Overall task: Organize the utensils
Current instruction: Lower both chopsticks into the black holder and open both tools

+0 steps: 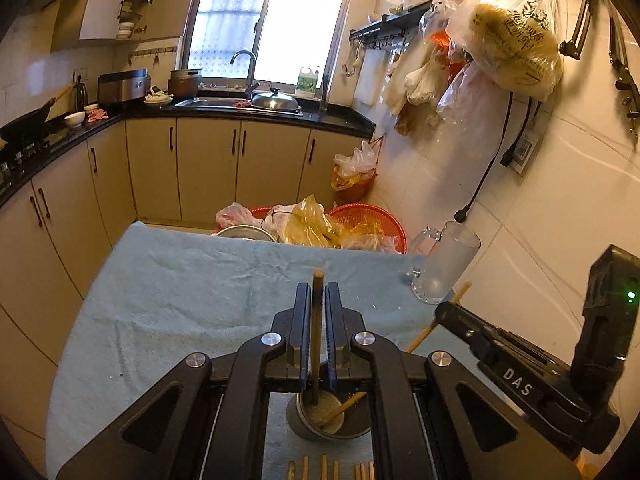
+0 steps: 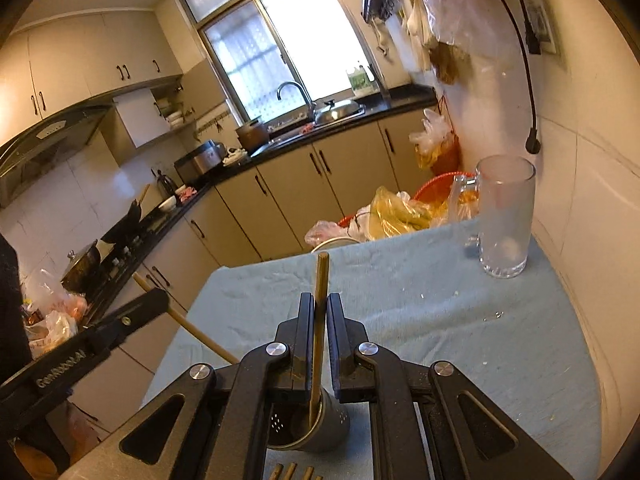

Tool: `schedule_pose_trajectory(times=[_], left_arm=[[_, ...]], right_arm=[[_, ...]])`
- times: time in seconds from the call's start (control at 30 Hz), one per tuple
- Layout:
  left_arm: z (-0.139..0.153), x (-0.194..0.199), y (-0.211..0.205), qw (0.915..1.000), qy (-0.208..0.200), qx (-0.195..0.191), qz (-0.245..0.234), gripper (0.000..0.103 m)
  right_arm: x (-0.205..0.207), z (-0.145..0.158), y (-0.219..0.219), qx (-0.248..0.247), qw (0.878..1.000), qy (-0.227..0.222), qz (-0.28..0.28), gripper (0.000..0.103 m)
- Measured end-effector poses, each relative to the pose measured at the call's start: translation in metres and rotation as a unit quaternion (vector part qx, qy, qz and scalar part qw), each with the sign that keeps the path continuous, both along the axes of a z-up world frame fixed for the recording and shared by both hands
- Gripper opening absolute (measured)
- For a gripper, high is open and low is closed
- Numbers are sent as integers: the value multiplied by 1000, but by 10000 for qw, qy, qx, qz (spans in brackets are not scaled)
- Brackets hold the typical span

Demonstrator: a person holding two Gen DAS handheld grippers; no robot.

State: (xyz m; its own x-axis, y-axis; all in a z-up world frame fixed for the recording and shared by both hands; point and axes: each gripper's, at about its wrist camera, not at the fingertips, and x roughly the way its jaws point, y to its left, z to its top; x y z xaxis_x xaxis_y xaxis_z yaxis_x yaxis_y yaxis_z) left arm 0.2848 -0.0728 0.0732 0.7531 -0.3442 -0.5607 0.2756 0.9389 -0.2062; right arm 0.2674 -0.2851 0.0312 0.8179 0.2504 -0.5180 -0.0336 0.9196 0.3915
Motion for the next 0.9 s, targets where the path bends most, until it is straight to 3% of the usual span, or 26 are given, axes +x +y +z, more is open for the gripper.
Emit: schedule_pose_trajectory(times=[0.03,0.1,0.33,0.63,0.77,0.9], left_arm=[[2,-3,1,10000,-4,-7,-10,14],[6,-10,6,10000,-43,-32,37,31],[23,-58,36,9994,-193,-55,268,38],[32,-136,84,9976,-447,-132,506,52],[17,-162,91,9983,-405,50,417,54],[-22,-172,84,9992,-6,371,167,54]], right_arm=[[0,0,-1,12,10000,26,-5,21],[-5,2,-6,21,9999,-16,-104,40],[-44,28,-19,-205,9995,-130,-204,43],[-120,46,-43,-722,9967,16,-376,57],[-145,33,-55,-828,9952,300,-418,58],[-164,-5,-58,-796,9927,886,-192,58]])
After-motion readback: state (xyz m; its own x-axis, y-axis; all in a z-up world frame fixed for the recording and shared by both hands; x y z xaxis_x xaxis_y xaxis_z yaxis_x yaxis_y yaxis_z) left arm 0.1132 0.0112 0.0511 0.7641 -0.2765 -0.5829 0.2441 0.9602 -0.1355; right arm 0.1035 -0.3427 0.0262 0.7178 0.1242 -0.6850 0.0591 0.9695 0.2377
